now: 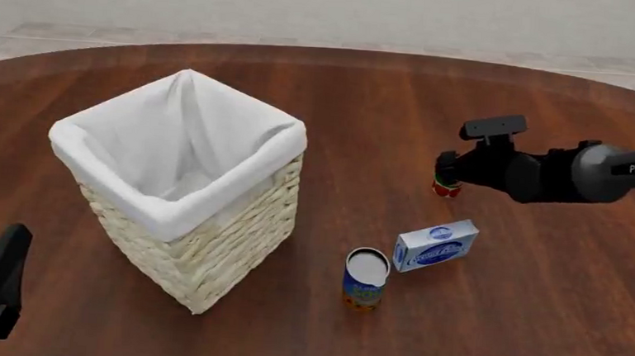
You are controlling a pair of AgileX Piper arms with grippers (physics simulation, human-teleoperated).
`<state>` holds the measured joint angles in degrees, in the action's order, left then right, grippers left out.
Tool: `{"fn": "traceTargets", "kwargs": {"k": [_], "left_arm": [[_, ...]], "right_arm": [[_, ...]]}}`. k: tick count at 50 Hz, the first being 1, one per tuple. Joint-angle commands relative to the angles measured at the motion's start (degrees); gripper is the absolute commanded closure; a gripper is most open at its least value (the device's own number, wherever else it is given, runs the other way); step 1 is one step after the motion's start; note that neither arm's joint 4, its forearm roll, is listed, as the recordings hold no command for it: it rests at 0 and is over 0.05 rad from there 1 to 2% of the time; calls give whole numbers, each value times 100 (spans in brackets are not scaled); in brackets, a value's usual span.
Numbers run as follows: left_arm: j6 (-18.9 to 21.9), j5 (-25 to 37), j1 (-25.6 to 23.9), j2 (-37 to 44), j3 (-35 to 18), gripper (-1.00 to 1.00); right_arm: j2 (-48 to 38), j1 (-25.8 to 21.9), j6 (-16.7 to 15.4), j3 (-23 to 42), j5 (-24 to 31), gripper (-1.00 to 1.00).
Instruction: Pick up the tomato sauce, and put it in the basket.
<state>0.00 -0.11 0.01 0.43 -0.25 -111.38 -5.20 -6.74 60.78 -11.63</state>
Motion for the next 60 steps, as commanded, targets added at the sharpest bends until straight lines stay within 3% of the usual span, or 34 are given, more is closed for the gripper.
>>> {"fn": "traceTargets", "kwargs": {"k": [1,40,41,60], "left_arm": [[1,0,0,1,0,-100],[-1,0,1,0,0,-100],[-1,0,1,0,0,-100],[0,0,0,0,0,-100]], "right_arm": [[-305,2,25,207,-23,-100],[-684,10,108,241,-161,-100],[-666,25,94,235,-171,100],[-336,-39,80,154,-76,100]]}}
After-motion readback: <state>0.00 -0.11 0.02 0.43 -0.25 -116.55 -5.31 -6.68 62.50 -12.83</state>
